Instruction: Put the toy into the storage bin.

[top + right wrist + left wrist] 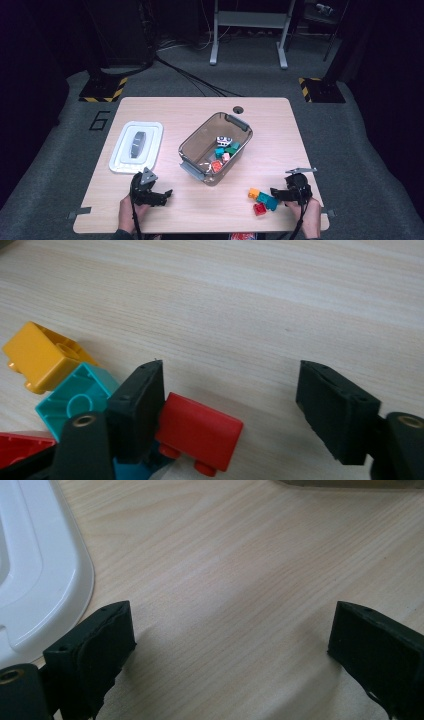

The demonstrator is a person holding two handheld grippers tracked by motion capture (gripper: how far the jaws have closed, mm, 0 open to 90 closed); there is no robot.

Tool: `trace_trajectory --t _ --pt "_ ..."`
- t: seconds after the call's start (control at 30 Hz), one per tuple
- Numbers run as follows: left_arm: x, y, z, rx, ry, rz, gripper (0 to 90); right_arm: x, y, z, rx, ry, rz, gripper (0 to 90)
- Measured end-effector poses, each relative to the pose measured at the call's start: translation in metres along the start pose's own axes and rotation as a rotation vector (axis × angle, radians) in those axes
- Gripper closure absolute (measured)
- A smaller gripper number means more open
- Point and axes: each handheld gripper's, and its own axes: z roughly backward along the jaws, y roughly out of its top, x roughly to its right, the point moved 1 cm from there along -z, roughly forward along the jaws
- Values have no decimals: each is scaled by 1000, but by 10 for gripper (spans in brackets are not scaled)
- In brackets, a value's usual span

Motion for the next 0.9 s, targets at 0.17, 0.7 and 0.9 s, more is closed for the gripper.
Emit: trace_trajectory --t 0.17,0.7,0.9 --pt "0 0 0 0 0 2 45 4 -3 3 -1 -8 -5 405" --pt "0 0 0 -1 0 1 45 9 -14 8 22 -22 -14 576" --pt "0 0 0 0 0 1 45 7 -11 8 37 -31 -19 581"
